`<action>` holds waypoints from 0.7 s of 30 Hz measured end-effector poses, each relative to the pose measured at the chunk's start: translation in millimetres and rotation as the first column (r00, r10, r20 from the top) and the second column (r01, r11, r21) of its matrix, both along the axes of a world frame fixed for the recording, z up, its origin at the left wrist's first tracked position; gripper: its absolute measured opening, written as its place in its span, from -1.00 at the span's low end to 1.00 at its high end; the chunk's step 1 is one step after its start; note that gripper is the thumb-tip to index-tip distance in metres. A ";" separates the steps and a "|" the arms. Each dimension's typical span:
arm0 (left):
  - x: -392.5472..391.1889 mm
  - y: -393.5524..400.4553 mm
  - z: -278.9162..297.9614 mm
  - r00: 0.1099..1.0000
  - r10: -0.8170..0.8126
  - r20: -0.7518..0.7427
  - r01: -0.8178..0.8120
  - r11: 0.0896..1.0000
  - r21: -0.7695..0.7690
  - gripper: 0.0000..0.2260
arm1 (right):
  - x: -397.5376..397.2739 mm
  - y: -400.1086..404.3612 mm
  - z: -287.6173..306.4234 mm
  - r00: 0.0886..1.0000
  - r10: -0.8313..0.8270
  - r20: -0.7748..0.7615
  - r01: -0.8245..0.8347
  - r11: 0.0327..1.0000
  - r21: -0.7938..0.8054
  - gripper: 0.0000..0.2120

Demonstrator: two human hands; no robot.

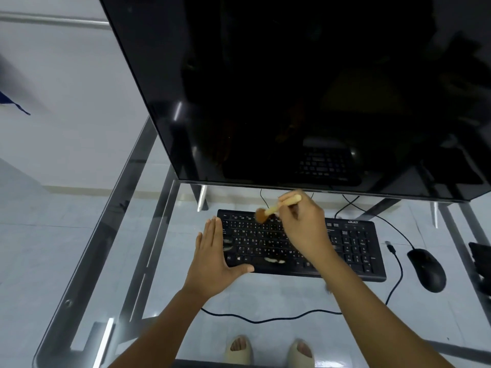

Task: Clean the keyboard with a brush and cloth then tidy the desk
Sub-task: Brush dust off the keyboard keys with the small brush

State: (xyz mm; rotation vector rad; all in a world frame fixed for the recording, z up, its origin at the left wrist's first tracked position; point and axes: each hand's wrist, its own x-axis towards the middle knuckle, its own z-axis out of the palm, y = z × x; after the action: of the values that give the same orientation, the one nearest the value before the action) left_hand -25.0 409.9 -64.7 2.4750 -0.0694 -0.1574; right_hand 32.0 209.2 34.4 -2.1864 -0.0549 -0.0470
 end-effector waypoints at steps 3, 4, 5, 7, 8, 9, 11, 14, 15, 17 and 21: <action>-0.1 1.6 -0.6 1.000 0.001 -0.010 -0.001 1.000 0.016 0.15 | -1.2 1.7 -5.1 0.982 0.138 -0.126 -0.150 0.984 -0.093 -0.94; 0.2 1.7 -0.4 1.000 -0.005 -0.014 0.005 1.000 0.022 0.15 | -0.3 -0.1 -5.9 0.996 0.077 -0.036 -0.081 0.989 -0.121 -0.94; 0.7 0.9 -0.1 1.000 -0.011 -0.012 0.012 0.999 0.032 0.15 | 0.7 -3.0 -4.2 0.998 -0.007 0.055 0.012 0.995 -0.099 -0.93; 1.2 -0.6 0.2 1.000 -0.027 0.007 0.027 0.997 0.074 0.13 | 2.2 -6.5 -3.3 0.998 -0.049 0.032 0.049 0.999 -0.014 -0.92; 1.1 -1.8 0.4 0.999 -0.044 0.020 0.042 0.994 0.097 0.11 | 1.6 -5.0 -3.5 0.998 0.016 -0.065 -0.017 1.000 -0.008 -0.92; 1.0 -3.8 0.8 0.997 -0.068 0.031 0.064 0.991 0.117 0.09 | -1.5 -4.1 -4.5 0.984 0.091 -0.154 -0.097 0.995 -0.032 -0.92; 1.5 -8.9 3.9 0.991 -0.121 0.054 0.112 0.982 0.154 0.03 | -1.6 -4.5 -7.5 0.990 0.059 -0.124 -0.072 0.993 -0.098 -0.92; 4.9 -21.4 10.6 0.977 -0.173 0.123 0.150 0.972 0.179 -0.15 | 3.6 -15.6 -2.8 0.993 -0.115 0.009 0.115 0.993 -0.014 -0.93; 6.2 -25.9 12.0 0.975 -0.177 0.132 0.154 0.974 0.165 -0.19 | 4.2 -17.1 -1.0 0.995 -0.082 -0.062 0.083 0.996 0.021 -0.92; 7.3 -34.3 13.7 0.974 -0.191 0.125 0.172 0.975 0.143 -0.22 | 1.6 -17.5 -4.4 0.980 0.039 -0.195 -0.049 0.998 -0.045 -0.89; 7.8 -49.8 14.7 0.957 -0.278 0.083 0.263 0.951 0.162 -0.17 | 1.1 -33.2 -5.7 0.986 -0.131 0.107 0.146 0.978 -0.147 -0.94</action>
State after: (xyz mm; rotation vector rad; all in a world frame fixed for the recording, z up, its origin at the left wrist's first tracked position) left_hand -17.3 360.1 -50.0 2.6130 -0.4601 -0.1537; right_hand 33.1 176.1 28.7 -2.3390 0.0405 -0.2345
